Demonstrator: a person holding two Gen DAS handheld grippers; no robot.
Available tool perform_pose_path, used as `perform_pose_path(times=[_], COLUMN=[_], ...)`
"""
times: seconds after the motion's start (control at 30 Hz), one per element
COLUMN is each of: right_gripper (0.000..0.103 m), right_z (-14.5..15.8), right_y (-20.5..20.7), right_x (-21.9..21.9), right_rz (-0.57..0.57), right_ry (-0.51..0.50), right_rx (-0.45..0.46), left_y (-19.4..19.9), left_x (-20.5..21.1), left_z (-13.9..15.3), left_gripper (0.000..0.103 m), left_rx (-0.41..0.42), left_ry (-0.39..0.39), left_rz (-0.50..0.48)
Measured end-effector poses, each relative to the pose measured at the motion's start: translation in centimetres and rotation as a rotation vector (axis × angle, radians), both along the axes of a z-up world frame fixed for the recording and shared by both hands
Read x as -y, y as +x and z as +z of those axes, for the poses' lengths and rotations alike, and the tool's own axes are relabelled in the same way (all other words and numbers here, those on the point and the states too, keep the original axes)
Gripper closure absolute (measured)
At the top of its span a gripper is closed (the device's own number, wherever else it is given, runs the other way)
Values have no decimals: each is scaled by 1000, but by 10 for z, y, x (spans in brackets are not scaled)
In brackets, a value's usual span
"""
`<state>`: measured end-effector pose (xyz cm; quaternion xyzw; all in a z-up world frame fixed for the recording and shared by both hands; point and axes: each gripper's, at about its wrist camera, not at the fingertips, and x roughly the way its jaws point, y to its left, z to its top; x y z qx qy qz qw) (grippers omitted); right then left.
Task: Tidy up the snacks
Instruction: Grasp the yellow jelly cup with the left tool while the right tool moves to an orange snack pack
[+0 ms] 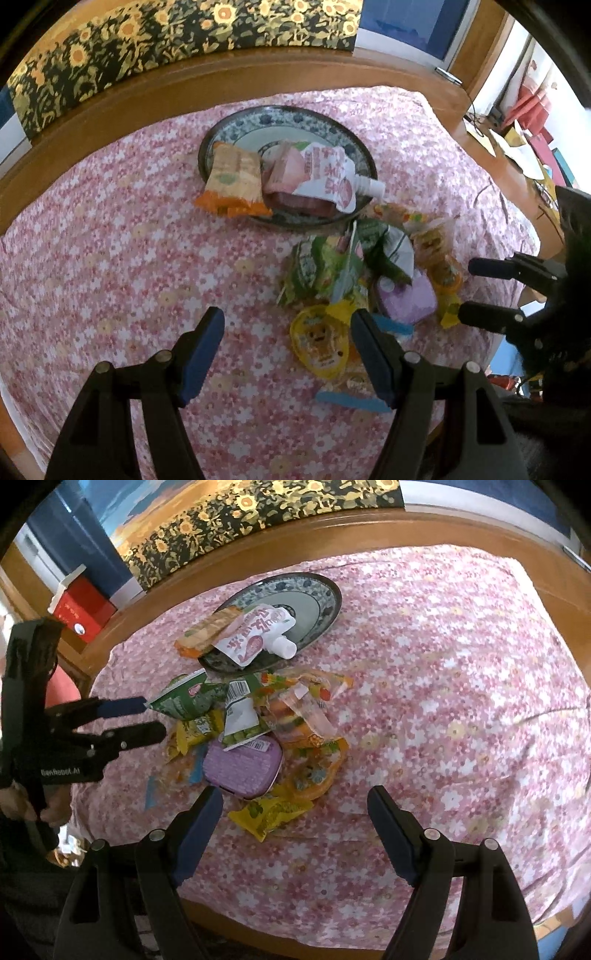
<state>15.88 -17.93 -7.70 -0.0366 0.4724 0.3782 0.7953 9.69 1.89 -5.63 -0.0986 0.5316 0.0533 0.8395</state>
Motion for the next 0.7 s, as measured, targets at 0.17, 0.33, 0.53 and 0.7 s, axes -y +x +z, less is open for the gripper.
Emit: perform_pose_path(times=[0.17, 0.33, 0.53, 0.7], right_gripper=[43, 64, 75, 77], right_z=[-2, -6, -15, -16], right_y=[10, 19, 23, 22], right_x=[-1, -8, -8, -3], right_rz=[-17, -57, -76, -77], right_ry=[69, 40, 3, 4], right_rx=[-57, -60, -68, -58], left_y=[-9, -10, -5, 0], left_x=[-5, -4, -1, 2], left_z=[-9, -13, -19, -24], left_gripper=[29, 29, 29, 47], left_rx=[-8, -10, -7, -2], left_ry=[-49, -69, -79, -80], left_rz=[28, 34, 38, 25])
